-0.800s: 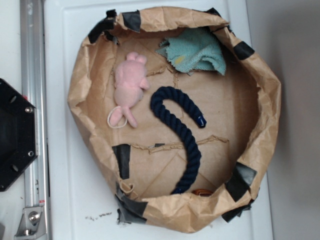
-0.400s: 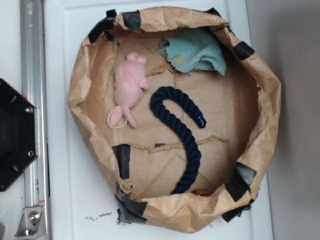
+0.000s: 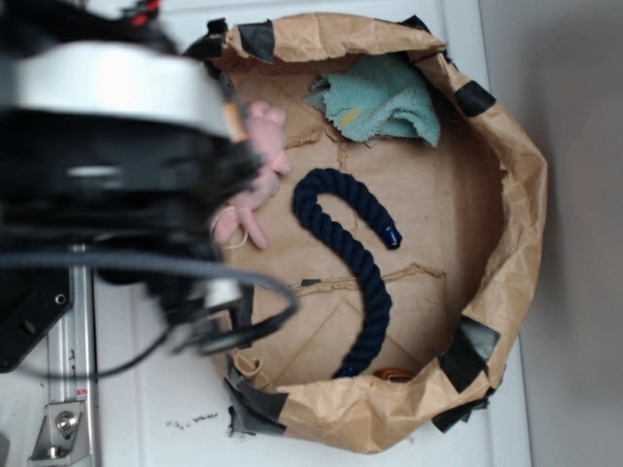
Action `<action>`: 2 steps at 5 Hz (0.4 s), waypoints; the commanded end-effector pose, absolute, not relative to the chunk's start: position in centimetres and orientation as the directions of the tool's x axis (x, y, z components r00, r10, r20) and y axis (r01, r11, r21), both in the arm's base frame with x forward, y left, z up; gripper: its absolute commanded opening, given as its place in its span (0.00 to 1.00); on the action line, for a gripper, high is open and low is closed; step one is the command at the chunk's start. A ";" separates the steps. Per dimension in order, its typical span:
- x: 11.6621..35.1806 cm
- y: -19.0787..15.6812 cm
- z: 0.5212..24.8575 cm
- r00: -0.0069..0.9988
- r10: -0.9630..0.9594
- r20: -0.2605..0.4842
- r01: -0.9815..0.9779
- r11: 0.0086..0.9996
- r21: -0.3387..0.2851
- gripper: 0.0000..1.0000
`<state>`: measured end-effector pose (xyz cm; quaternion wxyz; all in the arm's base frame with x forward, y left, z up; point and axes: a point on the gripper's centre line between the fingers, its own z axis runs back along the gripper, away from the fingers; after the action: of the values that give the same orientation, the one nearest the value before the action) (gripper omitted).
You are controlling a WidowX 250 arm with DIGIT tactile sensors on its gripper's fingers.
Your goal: Grab the blue cloth.
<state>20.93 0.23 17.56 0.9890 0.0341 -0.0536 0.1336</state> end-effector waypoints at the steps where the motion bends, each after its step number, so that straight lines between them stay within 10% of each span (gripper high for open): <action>1: 24.6 2.7 13.9 0.815 0.510 0.275 -0.524 0.851 -0.025 1.00; 2: 26.6 3.8 10.9 0.766 0.546 0.338 -0.578 0.816 -0.007 1.00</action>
<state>26.33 2.64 9.61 0.9459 0.0573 -0.1444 0.2849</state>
